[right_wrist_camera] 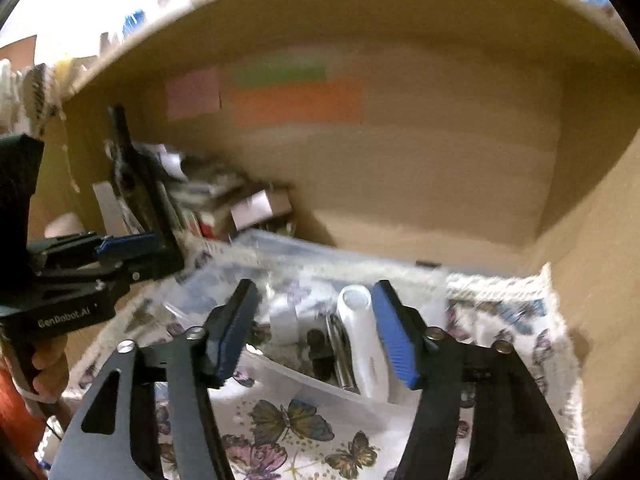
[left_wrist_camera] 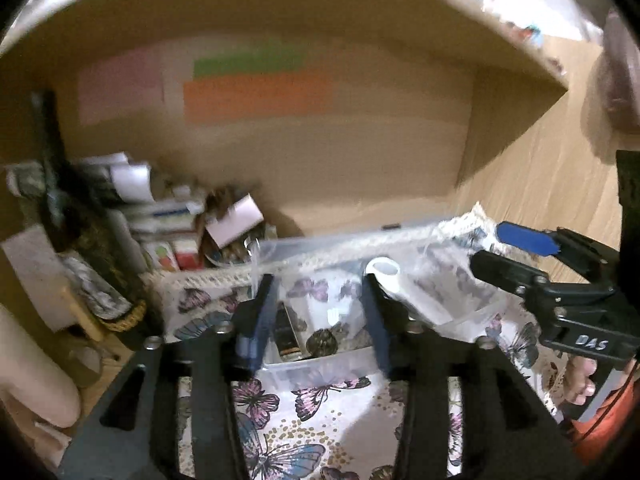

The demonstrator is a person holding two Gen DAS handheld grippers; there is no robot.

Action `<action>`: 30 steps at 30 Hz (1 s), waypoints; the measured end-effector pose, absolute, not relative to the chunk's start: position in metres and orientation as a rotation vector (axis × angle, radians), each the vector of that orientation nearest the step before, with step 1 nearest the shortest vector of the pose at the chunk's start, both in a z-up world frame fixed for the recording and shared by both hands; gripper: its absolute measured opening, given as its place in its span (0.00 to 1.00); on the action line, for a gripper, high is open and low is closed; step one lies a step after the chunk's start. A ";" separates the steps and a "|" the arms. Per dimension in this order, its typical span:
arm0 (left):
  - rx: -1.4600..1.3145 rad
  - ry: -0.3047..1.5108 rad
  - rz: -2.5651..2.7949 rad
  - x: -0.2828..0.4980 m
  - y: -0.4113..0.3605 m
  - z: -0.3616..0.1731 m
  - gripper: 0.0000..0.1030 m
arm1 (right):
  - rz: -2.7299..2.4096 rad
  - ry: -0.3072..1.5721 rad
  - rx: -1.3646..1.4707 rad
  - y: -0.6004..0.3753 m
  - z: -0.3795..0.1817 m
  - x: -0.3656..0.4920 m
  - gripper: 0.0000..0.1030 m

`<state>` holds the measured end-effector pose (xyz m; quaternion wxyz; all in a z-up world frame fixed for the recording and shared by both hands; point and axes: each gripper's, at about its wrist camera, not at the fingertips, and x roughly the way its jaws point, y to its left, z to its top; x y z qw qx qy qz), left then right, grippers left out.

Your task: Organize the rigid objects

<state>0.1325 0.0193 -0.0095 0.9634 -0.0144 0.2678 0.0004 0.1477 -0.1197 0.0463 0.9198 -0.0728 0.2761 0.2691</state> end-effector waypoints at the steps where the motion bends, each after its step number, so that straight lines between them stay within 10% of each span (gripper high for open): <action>1: -0.029 0.516 0.003 0.124 0.017 -0.004 0.56 | 0.551 0.550 -0.140 -0.122 0.051 0.143 0.72; 13: -0.028 0.324 0.030 0.046 0.005 0.028 0.99 | 0.491 0.400 -0.046 -0.162 0.088 0.081 1.00; 30: -0.031 0.311 0.032 0.029 -0.003 0.024 1.00 | 0.479 0.384 -0.048 -0.165 0.087 0.058 1.00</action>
